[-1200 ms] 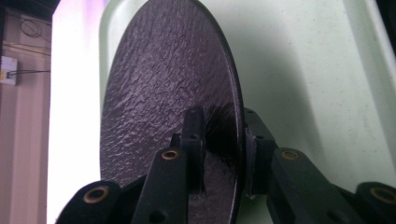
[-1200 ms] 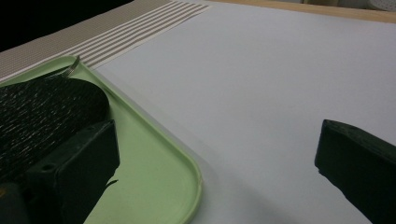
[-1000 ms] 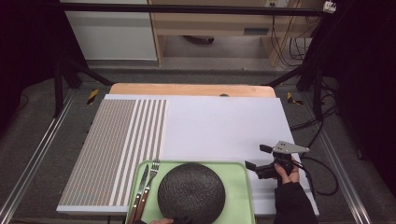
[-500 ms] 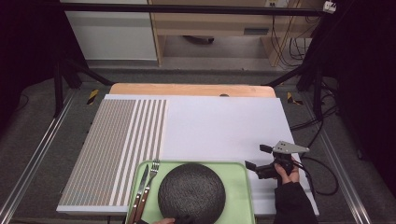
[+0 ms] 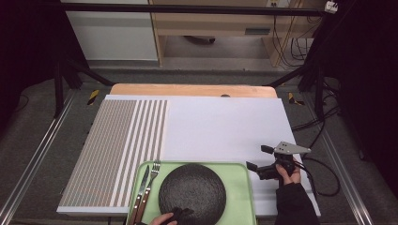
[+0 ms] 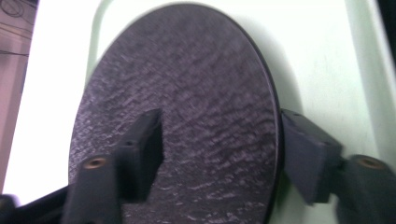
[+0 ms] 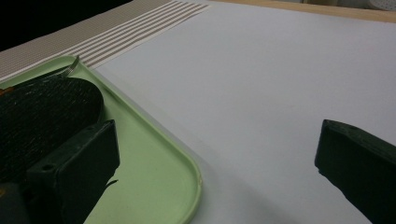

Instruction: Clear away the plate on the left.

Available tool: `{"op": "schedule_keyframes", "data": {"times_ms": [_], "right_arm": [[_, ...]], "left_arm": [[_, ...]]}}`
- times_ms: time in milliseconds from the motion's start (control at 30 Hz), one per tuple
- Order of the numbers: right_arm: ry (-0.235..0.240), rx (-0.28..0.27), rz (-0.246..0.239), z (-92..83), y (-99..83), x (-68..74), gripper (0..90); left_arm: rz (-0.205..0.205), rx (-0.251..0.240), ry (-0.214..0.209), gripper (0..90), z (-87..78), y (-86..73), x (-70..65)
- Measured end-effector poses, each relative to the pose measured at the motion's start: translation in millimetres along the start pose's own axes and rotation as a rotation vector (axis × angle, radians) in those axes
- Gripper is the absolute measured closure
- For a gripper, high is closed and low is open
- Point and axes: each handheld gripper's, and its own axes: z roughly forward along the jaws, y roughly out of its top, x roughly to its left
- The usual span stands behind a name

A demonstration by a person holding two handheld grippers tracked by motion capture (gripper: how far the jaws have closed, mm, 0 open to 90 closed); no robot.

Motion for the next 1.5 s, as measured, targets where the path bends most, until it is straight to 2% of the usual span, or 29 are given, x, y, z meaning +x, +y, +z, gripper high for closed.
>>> {"op": "schedule_keyframes", "data": {"times_ms": [267,400,767,1067,1167,1300,1367,1500], "right_arm": [[0.001,0.000,0.000,0.0,0.0,0.0,0.2],[0.000,-0.001,0.002,-0.1,0.1,0.1,0.2],[-0.001,0.004,0.000,0.0,0.0,-0.2,0.2],[0.000,0.005,0.003,0.4,-0.2,0.0,0.2],[0.001,0.005,0.002,0.5,-0.2,-0.1,0.2],[0.000,0.007,0.000,0.7,-0.3,-0.2,0.2],[0.000,0.006,0.002,0.8,-0.3,-0.1,0.2],[-0.002,0.007,-0.001,0.7,-0.3,-0.4,0.2]], "left_arm": [[-0.178,-0.073,-0.058,15.6,-4.5,-8.6,11.6],[-0.269,-0.091,-0.079,11.2,-8.7,-15.8,20.6],[-0.498,-0.146,-0.066,6.3,-25.0,-51.9,53.0],[-0.659,-0.176,0.021,5.1,-40.2,-91.1,77.1],[-0.714,-0.182,0.063,4.2,-44.4,-105.6,83.7],[-0.786,-0.213,0.105,4.0,-49.2,-122.8,90.8],[-0.822,-0.225,0.110,4.1,-50.4,-131.4,93.9],[-0.883,-0.220,0.138,4.1,-50.3,-149.2,98.4]]}}
